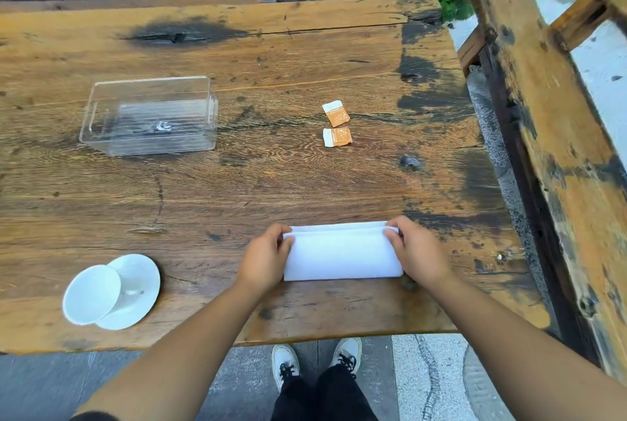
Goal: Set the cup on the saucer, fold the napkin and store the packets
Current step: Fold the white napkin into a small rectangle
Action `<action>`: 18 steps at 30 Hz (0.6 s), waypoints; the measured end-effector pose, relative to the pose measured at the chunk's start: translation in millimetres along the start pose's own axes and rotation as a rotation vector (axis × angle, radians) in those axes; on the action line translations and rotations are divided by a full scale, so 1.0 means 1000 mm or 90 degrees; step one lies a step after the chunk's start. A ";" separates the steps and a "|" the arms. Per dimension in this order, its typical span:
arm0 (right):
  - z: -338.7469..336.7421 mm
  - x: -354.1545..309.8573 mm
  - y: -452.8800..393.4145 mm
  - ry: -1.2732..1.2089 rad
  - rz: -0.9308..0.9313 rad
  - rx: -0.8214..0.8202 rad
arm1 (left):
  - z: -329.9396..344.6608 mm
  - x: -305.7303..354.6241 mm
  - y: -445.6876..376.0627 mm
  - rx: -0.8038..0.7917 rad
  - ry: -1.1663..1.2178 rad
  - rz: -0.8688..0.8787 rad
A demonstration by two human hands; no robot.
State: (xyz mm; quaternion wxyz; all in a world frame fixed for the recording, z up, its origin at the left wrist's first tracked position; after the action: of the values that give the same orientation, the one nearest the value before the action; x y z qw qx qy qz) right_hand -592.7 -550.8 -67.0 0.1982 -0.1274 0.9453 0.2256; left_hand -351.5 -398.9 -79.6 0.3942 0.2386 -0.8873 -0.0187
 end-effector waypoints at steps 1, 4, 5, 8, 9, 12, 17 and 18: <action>0.005 -0.001 -0.008 0.015 0.020 0.004 | 0.004 -0.005 -0.008 -0.002 -0.013 -0.020; 0.019 -0.002 -0.024 0.064 0.077 0.005 | 0.012 -0.017 -0.023 0.001 -0.070 -0.047; 0.022 -0.001 -0.027 0.077 0.091 0.008 | 0.013 -0.020 -0.027 0.005 -0.076 -0.048; 0.028 0.003 -0.033 0.102 0.104 0.034 | 0.016 -0.023 -0.035 0.015 -0.076 -0.044; 0.029 0.003 -0.033 0.113 0.105 0.039 | 0.017 -0.024 -0.038 0.012 -0.083 -0.045; 0.029 0.000 -0.033 0.167 0.113 0.047 | 0.015 -0.017 -0.039 0.004 -0.168 -0.034; 0.016 -0.019 -0.005 0.186 -0.011 0.191 | 0.022 0.023 -0.020 0.003 -0.399 0.290; 0.024 -0.024 0.007 0.204 -0.052 0.195 | 0.030 0.026 -0.017 -0.061 -0.412 0.364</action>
State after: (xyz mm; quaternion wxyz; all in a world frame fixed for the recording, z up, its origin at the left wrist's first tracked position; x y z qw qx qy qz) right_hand -565.9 -529.5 -73.0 0.0717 -0.1683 0.9820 0.0481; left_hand -381.3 -429.8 -86.0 0.0957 -0.0537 -0.9937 -0.0235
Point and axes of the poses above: each hand's wrist, its own y-axis away from the middle knuckle, its own z-axis out of the palm, x = y × z, the point moved 6 cm from there along -y, towards the middle knuckle, and after that the axes turned 10 degrees about z, right-handed, at the moved point
